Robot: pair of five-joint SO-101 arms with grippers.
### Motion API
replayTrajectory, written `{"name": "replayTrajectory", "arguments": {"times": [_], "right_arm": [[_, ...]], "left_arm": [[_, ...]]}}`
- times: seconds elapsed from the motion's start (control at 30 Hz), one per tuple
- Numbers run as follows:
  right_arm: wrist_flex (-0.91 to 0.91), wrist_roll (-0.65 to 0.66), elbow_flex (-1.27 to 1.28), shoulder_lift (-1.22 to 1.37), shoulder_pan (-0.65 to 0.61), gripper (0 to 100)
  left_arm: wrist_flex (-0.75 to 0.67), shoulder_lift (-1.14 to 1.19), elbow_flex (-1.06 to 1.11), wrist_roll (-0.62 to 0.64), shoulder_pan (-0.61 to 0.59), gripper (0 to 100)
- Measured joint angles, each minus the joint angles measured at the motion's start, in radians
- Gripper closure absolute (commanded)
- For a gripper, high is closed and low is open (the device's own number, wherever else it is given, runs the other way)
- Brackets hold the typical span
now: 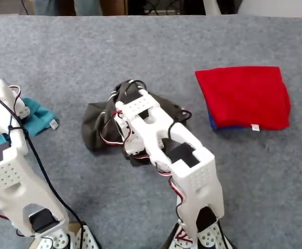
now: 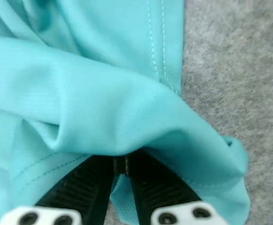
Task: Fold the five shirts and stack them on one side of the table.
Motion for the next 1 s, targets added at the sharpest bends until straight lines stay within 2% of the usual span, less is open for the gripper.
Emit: {"name": "replayTrajectory", "arguments": {"times": [0.07, 0.2, 0.27, 0.5, 0.7, 1.0], "right_arm": [[0.0, -0.006, -0.014, 0.029, 0.0, 83.4], [0.002, -0.009, -0.032, 0.055, 0.0, 97.5], [0.002, -0.009, -0.031, 0.055, 0.002, 94.9], [0.078, -0.011, -0.044, 0.057, 0.005, 97.5], [0.203, -0.008, -0.101, 0.068, 0.064, 97.7], [0.224, 0.081, -0.107, -0.27, 0.236, 97.8]], "left_arm": [[0.0, 0.0, 0.0, 0.0, 0.0, 97], [0.0, 0.0, 0.0, 0.0, 0.0, 97], [0.0, 0.0, 0.0, 0.0, 0.0, 97], [0.0, 0.0, 0.0, 0.0, 0.0, 97], [0.0, 0.0, 0.0, 0.0, 0.0, 97], [0.0, 0.0, 0.0, 0.0, 0.0, 97]]}}
